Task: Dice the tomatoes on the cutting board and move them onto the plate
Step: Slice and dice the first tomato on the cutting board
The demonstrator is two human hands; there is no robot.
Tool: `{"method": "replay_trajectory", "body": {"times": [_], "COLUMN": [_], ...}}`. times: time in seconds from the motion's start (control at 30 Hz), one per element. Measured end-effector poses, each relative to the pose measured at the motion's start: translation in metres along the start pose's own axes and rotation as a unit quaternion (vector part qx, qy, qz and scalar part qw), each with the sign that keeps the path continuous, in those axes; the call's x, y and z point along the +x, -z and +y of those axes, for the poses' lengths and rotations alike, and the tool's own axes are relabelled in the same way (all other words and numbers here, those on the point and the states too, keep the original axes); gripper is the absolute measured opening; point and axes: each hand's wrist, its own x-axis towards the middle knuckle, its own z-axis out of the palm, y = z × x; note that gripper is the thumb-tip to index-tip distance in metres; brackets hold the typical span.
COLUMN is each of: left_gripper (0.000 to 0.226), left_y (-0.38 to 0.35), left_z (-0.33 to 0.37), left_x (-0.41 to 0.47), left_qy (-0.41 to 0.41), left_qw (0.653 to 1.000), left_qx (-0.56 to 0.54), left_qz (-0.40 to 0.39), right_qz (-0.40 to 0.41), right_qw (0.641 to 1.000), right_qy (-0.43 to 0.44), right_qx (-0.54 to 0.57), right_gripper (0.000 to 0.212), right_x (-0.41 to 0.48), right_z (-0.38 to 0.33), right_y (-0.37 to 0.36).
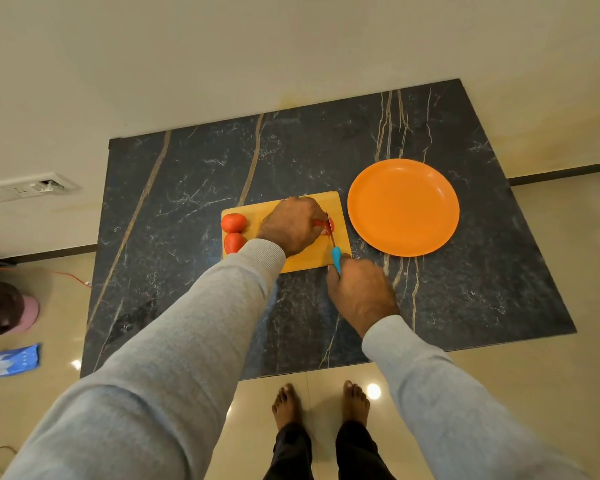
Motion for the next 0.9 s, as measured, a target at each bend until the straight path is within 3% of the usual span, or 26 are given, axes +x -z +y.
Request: {"method": "replay_trajectory", "body": {"times": [0.13,0.37,0.53,0.67,0.9], "left_gripper": [0.038,0.051,0.036,0.04,0.041], "left_y": [0.002,-0.003,0.003,0.011,0.002], "left_z": [0.004,0.03,0.028,0.011,0.002], "left_x": [-0.002,0.001,0.005,0.001,-0.004], "left_qy": [0.066,0.132,0.1,0.055,0.028], "left_qw": [0.996,0.99,0.994,0.998,1.0], "left_qx": [-0.064,0.035,0.044,0.033,0.006], "left_qz": [0.007,0.046,0.011,-0.023,0.005], "right_qz": [0.062,0.049,0.065,0.062,0.072], "right_qw": [0.995,0.995,0.994,0.994,0.992], "right_qy": [-0.001,0.0,0.033,0.05,0.065], "right_qx": [0.079,0.087,0.078,0.079,0.081], "right_gripper": [0.041,0.038,0.034,0.033,0.037], "right_x": [-0.002,0.013,0.011,0.011,0.005], "right_z": [0.013,0.022,0.031,0.036,0.033], "right_y": [0.007,0.006,0.009,0.009,0.0]}}
